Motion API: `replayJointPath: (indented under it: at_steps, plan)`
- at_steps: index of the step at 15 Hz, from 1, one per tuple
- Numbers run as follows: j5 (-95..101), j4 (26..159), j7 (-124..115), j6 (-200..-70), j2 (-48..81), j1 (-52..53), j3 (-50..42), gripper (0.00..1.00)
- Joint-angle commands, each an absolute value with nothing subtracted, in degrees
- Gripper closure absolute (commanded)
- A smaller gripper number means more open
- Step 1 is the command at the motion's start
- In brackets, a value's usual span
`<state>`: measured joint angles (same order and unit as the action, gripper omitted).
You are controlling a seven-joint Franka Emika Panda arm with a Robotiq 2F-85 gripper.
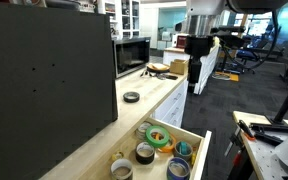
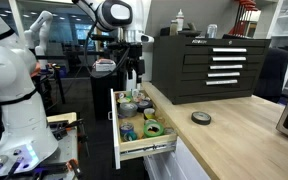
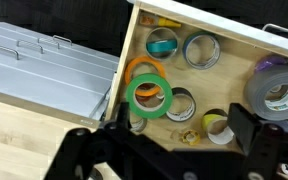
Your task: Remove the green tape from the open drawer and place it on the countertop
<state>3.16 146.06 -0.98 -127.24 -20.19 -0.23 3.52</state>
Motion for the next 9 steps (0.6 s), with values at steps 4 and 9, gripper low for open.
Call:
replayJointPath:
  at_steps: [4,9]
  plan:
    - [4.24,144.91,0.77,-138.41,-9.75,-0.09,2.06,0.0]
    - [3.95,144.68,1.71,-141.27,-5.52,0.04,1.69,0.0]
